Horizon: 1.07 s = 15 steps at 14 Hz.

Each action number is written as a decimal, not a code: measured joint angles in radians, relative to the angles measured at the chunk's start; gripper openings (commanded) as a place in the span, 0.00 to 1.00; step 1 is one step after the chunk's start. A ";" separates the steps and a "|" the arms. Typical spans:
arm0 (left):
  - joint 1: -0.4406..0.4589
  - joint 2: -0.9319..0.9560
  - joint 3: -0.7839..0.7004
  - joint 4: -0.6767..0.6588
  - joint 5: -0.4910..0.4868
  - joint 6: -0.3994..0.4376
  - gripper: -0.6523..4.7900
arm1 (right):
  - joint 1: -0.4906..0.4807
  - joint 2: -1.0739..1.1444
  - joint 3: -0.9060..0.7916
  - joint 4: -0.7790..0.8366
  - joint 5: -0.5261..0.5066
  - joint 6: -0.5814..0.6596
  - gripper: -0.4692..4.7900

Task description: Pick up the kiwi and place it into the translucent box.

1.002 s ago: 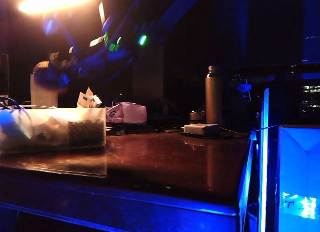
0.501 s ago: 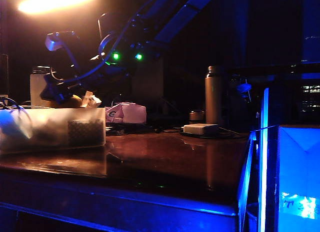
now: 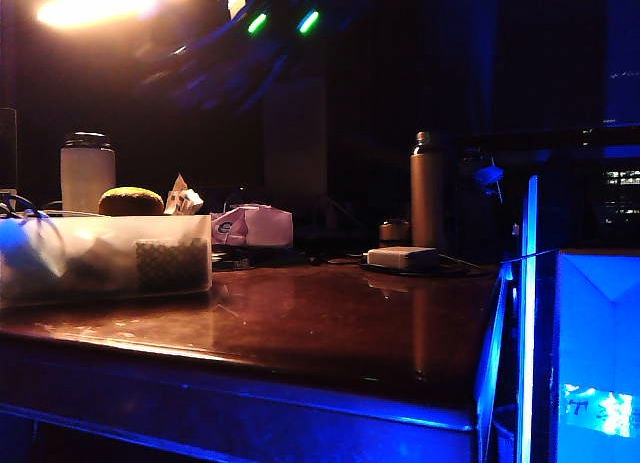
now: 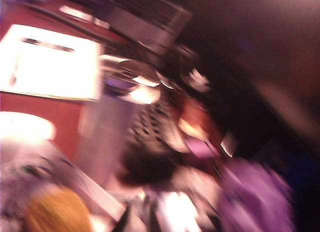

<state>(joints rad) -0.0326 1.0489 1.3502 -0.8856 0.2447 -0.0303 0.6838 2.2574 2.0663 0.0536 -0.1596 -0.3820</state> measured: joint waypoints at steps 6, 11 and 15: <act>-0.006 -0.059 0.000 0.105 0.116 -0.006 0.11 | -0.103 -0.428 0.001 -0.364 0.090 0.049 0.09; -0.065 -0.259 0.000 0.108 0.175 -0.051 0.11 | -0.103 -0.805 0.002 -0.629 0.142 0.062 0.09; -0.080 -0.495 -0.030 -0.001 0.188 -0.049 0.11 | -0.102 -1.023 -0.004 -0.969 0.183 0.099 0.09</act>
<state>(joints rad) -0.1123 0.5537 1.3201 -0.8867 0.4328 -0.0795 0.5816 1.2343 2.0624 -0.9154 0.0231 -0.2832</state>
